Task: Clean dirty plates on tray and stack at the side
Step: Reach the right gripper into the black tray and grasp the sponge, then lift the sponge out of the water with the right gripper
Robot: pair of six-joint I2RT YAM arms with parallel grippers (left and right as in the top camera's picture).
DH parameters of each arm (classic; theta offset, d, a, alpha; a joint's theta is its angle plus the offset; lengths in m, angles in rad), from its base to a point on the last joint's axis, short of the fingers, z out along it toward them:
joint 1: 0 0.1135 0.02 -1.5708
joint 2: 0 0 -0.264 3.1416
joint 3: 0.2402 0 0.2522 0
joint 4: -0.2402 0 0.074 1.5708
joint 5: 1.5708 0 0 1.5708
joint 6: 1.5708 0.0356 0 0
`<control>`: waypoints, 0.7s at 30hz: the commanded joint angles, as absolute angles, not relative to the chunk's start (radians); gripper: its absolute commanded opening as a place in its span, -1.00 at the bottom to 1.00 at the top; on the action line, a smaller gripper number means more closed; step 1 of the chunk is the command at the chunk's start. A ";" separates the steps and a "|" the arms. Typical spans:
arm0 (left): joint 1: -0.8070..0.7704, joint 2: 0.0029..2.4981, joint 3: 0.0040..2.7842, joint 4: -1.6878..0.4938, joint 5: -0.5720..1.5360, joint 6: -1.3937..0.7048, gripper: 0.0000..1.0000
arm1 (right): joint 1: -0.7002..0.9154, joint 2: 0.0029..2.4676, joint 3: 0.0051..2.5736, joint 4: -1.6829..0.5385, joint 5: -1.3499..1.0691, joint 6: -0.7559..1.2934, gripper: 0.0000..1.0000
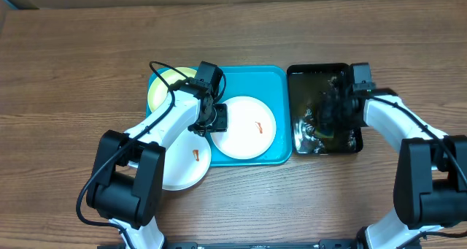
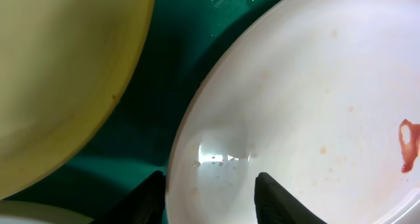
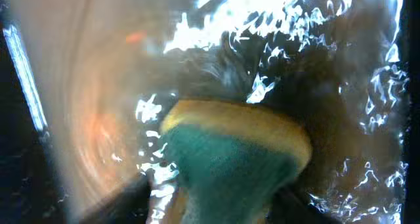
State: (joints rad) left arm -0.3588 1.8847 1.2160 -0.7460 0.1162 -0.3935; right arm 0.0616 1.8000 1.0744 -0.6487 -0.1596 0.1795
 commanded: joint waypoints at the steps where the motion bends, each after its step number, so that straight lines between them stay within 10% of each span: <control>1: -0.368 1.891 1.211 -0.743 0.122 -0.401 -0.08 | 0.068 1.791 1.163 -0.671 -0.198 0.183 0.29; 21: -0.371 1.891 1.211 -0.729 0.121 -0.401 -0.06 | 0.078 1.796 1.053 -0.551 -0.084 0.183 0.53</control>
